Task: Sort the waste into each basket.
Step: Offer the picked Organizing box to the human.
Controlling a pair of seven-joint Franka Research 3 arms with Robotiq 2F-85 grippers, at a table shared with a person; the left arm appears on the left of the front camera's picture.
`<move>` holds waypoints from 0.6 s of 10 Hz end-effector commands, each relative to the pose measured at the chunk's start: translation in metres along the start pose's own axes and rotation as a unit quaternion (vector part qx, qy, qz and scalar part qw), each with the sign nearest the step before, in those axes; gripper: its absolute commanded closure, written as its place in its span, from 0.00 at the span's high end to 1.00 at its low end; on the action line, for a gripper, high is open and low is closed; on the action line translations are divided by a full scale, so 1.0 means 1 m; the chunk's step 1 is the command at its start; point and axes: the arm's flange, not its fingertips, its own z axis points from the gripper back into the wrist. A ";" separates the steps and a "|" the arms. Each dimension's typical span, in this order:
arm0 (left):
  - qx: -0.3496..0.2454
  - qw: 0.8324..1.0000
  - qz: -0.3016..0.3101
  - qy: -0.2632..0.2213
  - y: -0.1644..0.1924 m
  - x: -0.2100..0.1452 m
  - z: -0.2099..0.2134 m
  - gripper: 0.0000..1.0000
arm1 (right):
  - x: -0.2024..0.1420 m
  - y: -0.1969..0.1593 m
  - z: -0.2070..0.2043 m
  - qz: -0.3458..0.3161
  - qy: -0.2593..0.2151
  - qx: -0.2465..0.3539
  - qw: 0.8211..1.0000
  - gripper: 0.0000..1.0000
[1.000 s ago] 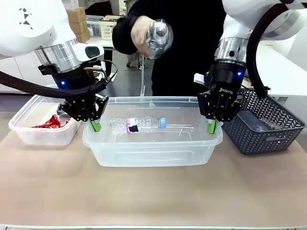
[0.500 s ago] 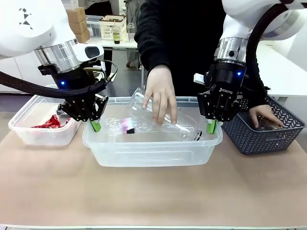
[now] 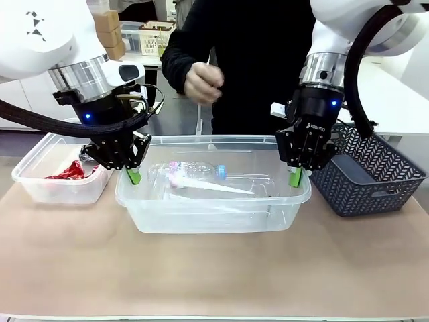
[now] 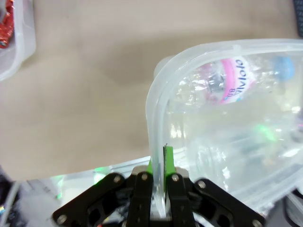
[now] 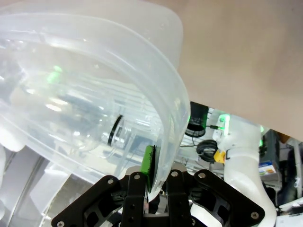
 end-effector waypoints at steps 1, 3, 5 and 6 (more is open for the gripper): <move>-0.002 1.000 -0.011 0.002 0.000 -0.001 0.004 0.04 | -0.003 -0.001 0.002 0.000 -0.005 -0.002 1.000 0.07; -0.002 1.000 -0.011 0.002 0.000 -0.001 0.004 0.04 | -0.003 -0.001 0.002 0.000 -0.005 -0.002 1.000 0.07; -0.002 1.000 -0.011 0.002 0.000 -0.001 0.004 0.04 | -0.003 -0.001 0.002 0.000 -0.005 -0.002 1.000 0.07; -0.002 1.000 -0.011 0.002 0.000 -0.001 0.004 0.04 | -0.003 -0.001 0.002 0.000 -0.005 -0.002 1.000 0.07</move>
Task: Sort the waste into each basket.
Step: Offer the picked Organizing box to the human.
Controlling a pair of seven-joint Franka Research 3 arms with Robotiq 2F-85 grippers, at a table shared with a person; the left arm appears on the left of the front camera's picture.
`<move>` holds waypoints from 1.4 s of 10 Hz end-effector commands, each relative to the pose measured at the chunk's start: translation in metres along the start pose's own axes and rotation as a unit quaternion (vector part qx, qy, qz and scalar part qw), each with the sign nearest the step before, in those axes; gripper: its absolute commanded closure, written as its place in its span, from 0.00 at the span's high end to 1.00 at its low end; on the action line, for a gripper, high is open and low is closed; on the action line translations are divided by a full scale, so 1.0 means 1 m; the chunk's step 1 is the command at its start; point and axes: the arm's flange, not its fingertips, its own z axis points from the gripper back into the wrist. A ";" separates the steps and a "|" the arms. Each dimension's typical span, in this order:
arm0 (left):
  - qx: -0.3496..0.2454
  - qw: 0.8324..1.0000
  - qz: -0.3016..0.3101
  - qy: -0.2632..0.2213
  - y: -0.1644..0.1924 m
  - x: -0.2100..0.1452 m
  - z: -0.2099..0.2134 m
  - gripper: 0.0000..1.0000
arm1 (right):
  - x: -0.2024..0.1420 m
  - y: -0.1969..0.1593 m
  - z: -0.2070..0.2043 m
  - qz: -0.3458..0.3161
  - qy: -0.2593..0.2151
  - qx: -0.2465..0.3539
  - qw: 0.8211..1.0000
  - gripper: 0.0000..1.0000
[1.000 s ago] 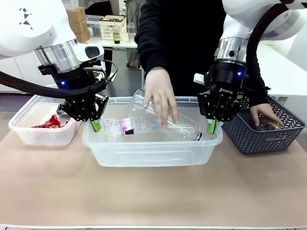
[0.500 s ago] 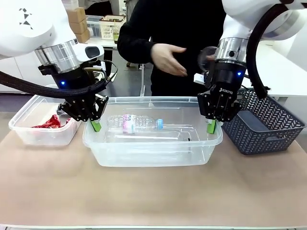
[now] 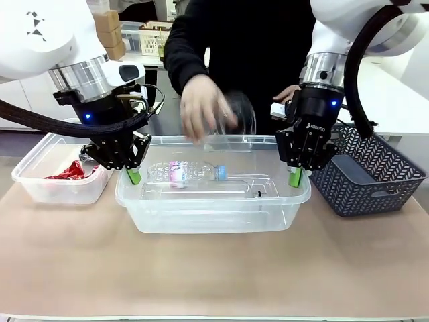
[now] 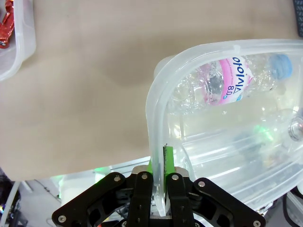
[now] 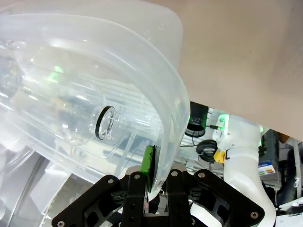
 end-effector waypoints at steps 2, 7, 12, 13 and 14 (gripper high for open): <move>-0.002 1.000 -0.011 0.002 0.000 -0.001 0.003 0.04 | -0.003 -0.001 0.002 0.000 -0.005 -0.002 1.000 0.07; -0.002 1.000 -0.011 0.002 0.000 -0.001 0.003 0.04 | -0.003 -0.001 0.002 0.000 -0.005 -0.002 1.000 0.07; -0.002 1.000 -0.011 0.002 0.000 -0.001 0.003 0.04 | -0.003 -0.001 0.002 0.000 -0.005 -0.002 1.000 0.07; 0.000 1.000 0.000 0.000 0.000 0.000 0.000 0.04 | 0.000 0.000 0.000 0.000 0.000 0.000 1.000 0.07; 0.003 1.000 -0.004 0.017 -0.003 0.018 0.003 0.04 | 0.014 0.013 0.007 -0.012 -0.003 -0.007 1.000 0.07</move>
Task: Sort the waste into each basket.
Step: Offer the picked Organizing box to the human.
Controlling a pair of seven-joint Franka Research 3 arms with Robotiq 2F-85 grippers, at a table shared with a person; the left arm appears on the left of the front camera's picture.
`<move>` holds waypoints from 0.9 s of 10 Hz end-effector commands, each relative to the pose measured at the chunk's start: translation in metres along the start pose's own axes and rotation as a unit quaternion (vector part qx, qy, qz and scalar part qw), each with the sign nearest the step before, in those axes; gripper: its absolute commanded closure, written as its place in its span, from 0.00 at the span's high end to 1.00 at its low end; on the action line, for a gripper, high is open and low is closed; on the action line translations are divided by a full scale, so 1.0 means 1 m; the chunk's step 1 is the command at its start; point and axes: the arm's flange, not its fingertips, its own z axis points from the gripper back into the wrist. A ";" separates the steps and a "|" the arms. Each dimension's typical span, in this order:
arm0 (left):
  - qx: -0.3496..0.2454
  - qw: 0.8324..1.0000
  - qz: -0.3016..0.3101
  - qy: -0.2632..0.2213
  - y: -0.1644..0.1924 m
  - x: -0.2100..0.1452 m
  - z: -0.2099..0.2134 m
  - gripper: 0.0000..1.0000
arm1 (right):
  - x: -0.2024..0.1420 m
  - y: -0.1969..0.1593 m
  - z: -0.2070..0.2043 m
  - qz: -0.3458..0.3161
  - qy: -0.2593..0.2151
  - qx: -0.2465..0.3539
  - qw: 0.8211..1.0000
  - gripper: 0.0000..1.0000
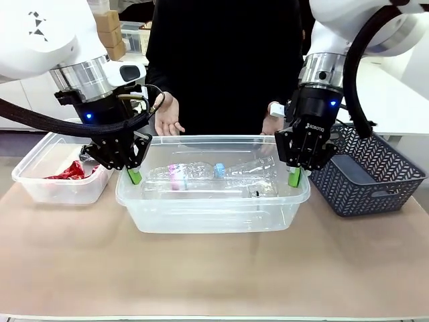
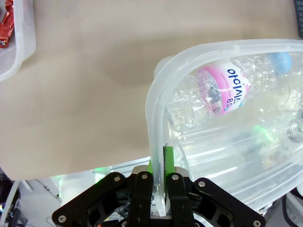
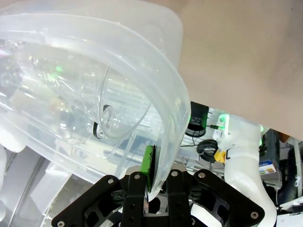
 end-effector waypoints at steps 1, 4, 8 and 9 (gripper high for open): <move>0.020 0.999 -0.009 0.033 -0.005 0.047 0.009 0.04 | 0.031 0.026 0.018 -0.043 -0.038 0.015 0.998 0.07; 0.042 0.997 0.024 0.065 0.003 0.137 0.016 0.04 | 0.070 0.050 0.034 -0.095 -0.130 0.045 0.986 0.07; -0.010 0.998 -0.037 0.054 0.014 0.192 0.006 0.04 | 0.141 0.048 0.040 -0.121 -0.133 0.045 0.983 0.07; -0.036 0.997 -0.050 0.048 0.018 0.192 0.003 0.04 | 0.152 0.045 0.041 -0.132 -0.136 0.041 0.981 0.07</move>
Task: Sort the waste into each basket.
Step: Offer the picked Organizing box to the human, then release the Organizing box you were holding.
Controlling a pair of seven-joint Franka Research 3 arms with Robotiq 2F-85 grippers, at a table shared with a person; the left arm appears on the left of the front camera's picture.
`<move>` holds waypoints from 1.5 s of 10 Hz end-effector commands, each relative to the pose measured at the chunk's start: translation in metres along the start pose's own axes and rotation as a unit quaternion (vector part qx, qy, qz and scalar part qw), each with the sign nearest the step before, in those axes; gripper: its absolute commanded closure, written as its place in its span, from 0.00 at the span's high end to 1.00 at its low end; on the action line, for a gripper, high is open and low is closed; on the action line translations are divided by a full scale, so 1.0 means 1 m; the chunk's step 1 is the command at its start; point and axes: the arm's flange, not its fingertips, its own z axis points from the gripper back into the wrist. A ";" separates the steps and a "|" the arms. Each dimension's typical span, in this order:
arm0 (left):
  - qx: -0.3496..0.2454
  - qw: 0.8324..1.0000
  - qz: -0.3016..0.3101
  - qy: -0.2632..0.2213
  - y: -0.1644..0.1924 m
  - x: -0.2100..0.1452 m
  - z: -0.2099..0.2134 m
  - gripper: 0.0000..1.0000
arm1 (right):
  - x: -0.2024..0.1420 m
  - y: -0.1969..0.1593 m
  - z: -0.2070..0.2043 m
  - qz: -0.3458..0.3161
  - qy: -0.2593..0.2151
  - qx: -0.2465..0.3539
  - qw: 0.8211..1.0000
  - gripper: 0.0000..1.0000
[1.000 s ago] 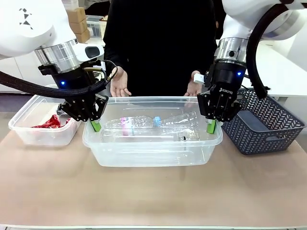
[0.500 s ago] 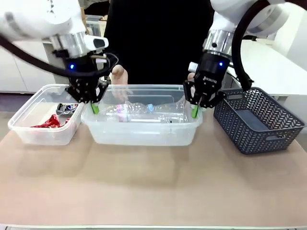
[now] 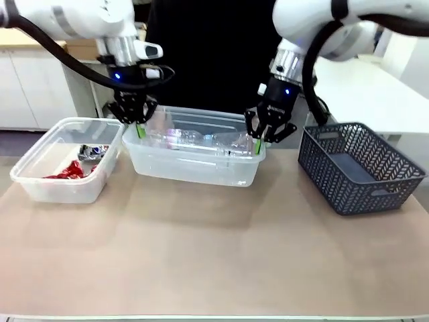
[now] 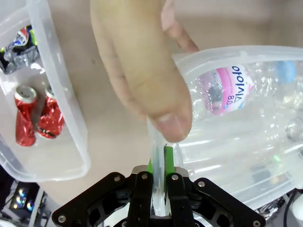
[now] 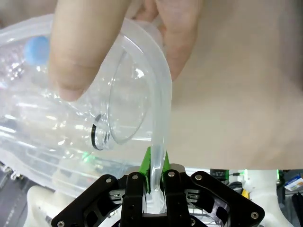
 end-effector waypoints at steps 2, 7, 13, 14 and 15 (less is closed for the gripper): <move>-0.100 0.994 -0.026 -0.017 -0.024 -0.013 -0.004 0.04 | 0.000 0.000 0.000 0.000 0.000 0.000 1.000 0.07; -0.011 1.000 -0.005 -0.007 0.003 0.002 0.000 0.04 | 0.000 0.000 0.000 0.000 0.000 0.000 1.000 0.07; -0.011 1.000 -0.005 -0.007 0.003 0.002 0.000 0.04 | 0.000 0.000 0.000 0.000 0.000 0.000 1.000 0.07; -0.007 1.000 -0.005 -0.010 0.008 0.003 -0.004 0.04 | 0.003 -0.002 0.004 -0.001 0.009 -0.010 1.000 0.07; -0.009 1.000 -0.025 -0.014 0.003 0.003 0.002 0.64 | -0.007 -0.015 0.019 0.008 -0.045 0.033 0.998 0.62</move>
